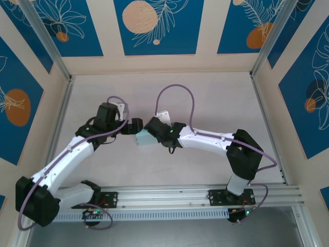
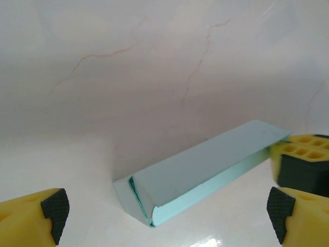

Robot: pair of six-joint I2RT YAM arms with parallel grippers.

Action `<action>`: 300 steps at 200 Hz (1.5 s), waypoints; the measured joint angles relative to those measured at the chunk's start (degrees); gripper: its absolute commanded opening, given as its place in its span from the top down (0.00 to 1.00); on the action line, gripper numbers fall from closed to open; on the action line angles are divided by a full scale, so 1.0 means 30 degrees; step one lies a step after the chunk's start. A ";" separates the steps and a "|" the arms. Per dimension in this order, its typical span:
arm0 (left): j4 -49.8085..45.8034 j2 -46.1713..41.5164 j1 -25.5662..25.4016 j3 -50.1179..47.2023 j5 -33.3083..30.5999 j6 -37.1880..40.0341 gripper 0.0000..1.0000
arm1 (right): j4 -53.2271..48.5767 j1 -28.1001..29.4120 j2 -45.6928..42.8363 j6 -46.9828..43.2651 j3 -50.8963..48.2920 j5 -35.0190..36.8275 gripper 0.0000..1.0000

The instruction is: Fold the paper box

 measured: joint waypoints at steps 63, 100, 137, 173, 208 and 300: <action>0.0437 0.2514 -0.0969 0.0095 -0.2623 0.0678 0.09 | -0.0044 0.0066 0.0007 0.0015 0.0007 0.0007 1.00; 0.1464 0.2572 -0.1151 -0.0488 -0.2812 0.0663 0.20 | -0.0044 0.0131 0.0007 0.0102 0.0007 0.0000 1.00; 0.2994 0.2732 -0.1282 -0.1202 -0.2798 0.0474 0.31 | -0.0095 0.0168 0.0015 0.0219 0.0007 -0.0007 1.00; 0.4022 0.2725 -0.1311 -0.1843 -0.2798 0.0255 0.36 | -0.0102 0.0182 0.0102 0.0219 0.0073 0.0000 1.00; 0.4881 0.2659 -0.1311 -0.2484 -0.2798 0.0036 0.38 | -0.0189 0.0233 0.0102 0.0226 0.0073 -0.0022 0.95; 0.5173 0.2776 -0.1472 -0.2667 -0.2892 -0.0262 0.41 | -0.1647 0.1027 0.0022 0.0328 0.0393 0.0444 0.60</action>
